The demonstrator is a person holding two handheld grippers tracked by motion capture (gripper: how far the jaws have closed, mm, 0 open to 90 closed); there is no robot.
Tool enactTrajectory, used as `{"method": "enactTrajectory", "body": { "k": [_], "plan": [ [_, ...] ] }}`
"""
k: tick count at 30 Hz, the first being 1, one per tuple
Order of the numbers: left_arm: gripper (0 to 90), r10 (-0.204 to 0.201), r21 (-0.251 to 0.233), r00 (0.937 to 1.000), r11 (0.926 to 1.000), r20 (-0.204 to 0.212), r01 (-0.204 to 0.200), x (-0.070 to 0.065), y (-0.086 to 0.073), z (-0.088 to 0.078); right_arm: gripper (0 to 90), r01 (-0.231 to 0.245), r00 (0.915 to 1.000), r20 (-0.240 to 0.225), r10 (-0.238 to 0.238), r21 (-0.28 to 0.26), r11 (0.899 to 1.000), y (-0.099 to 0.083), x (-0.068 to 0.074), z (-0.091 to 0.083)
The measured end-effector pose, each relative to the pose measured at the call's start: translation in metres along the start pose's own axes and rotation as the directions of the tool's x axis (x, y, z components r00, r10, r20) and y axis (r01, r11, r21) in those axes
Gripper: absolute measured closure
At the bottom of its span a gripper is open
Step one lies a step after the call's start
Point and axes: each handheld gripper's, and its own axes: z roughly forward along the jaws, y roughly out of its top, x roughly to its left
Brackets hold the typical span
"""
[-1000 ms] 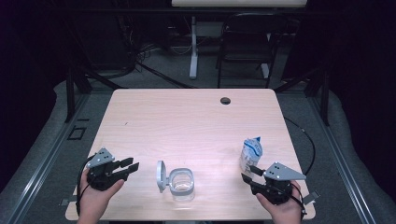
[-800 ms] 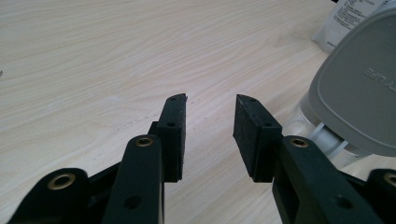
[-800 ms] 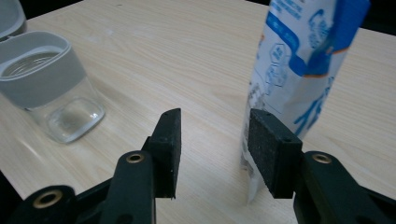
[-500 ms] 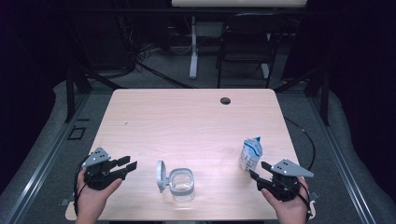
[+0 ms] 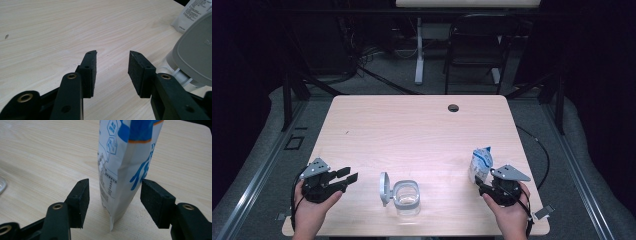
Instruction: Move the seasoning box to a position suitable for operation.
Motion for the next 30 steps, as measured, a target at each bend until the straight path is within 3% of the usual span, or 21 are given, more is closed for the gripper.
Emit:
{"method": "enactTrajectory", "body": {
  "k": [11,24,30],
  "plan": [
    [58.9,-0.007,0.010,1.0000,0.9999,-0.006,0.007,0.002,-0.001,0.002,38.3,-0.028,0.9987,0.044,0.027,0.019,0.999,-0.006,0.001,0.020],
    [58.6,-0.020,0.011,0.9997,0.9997,-0.012,0.020,0.006,-0.003,0.003,37.6,-0.061,0.9934,0.097,0.062,-0.006,0.998,-0.006,0.006,0.035],
    [58.7,-0.023,0.016,0.9996,0.9996,-0.013,0.024,0.007,-0.004,0.003,41.2,-0.061,0.9942,0.087,0.063,-0.020,0.998,-0.006,0.005,0.038]
  ]
}}
